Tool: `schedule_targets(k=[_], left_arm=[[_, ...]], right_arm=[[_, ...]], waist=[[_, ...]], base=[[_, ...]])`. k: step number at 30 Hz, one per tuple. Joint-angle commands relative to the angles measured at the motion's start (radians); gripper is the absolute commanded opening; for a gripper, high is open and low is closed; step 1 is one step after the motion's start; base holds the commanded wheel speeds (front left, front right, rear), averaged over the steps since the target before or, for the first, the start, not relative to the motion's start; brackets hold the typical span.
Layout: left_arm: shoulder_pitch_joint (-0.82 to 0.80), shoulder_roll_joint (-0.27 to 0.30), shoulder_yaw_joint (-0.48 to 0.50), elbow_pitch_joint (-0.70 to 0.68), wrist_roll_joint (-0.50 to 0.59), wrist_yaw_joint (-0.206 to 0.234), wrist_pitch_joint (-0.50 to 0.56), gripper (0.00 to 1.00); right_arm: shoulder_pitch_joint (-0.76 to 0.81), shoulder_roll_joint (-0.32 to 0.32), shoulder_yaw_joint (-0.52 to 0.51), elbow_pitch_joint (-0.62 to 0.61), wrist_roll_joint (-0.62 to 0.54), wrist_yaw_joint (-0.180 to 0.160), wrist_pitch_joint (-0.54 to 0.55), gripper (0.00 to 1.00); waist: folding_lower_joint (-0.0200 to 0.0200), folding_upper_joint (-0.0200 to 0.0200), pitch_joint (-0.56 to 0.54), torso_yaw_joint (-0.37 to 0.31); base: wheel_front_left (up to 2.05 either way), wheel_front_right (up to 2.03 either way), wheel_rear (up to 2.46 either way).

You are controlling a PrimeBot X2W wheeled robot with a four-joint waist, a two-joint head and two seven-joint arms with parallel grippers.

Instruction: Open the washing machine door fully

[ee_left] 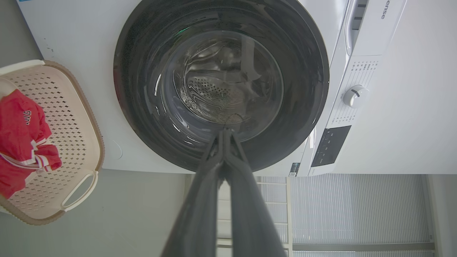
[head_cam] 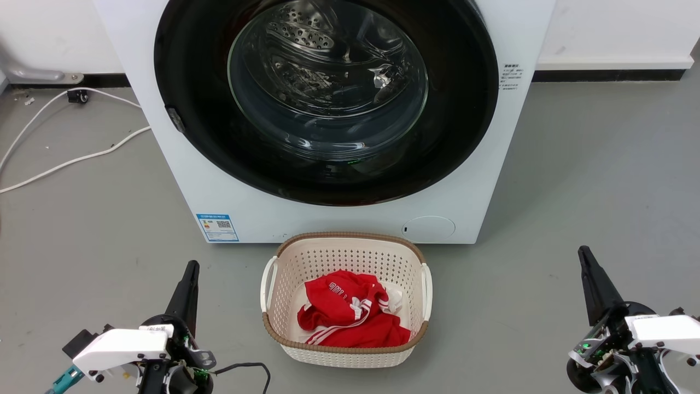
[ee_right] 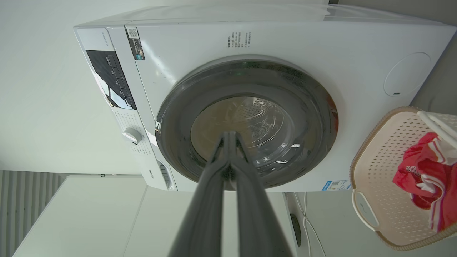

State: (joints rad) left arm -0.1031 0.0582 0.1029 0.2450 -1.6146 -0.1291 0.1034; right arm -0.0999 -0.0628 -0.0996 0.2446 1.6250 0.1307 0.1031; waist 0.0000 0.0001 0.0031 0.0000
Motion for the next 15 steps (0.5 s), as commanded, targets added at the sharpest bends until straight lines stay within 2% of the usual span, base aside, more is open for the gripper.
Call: schedule_targets(k=[1, 3, 4, 15], left_arm=[[-0.009, 0.0, 0.003, 0.001, 0.001, -0.003, 0.004, 0.0], [0.0, 0.0, 0.0, 0.0, 0.0, 0.0, 0.0, 0.0], [0.003, -0.002, -0.001, 0.006, 0.001, 0.0, -0.001, 1.0], [0.009, -0.004, -0.044, -0.017, 0.023, 0.0, -0.052, 1.0]], right_arm=[[-0.015, 0.003, -0.002, 0.001, -0.009, 0.0, 0.002, 0.0], [0.0, 0.0, 0.0, 0.0, 0.0, 0.0, 0.0, 0.0], [0.005, 0.001, 0.0, 0.005, 0.0, 0.0, -0.001, 1.0], [0.025, 0.003, 0.035, -0.022, -0.033, 0.0, -0.051, 1.0]], waist=[[0.0, -0.0001, 0.0, 0.0], [0.0, -0.0001, 0.0, 0.0], [0.0, -0.0001, 0.0, 0.0], [0.0, -0.0001, 0.001, 0.0]], base=[[0.0, 0.0, 0.0], [0.0, 0.0, 0.0], [0.0, 0.0, 0.0], [0.0, 0.0, 0.0]])
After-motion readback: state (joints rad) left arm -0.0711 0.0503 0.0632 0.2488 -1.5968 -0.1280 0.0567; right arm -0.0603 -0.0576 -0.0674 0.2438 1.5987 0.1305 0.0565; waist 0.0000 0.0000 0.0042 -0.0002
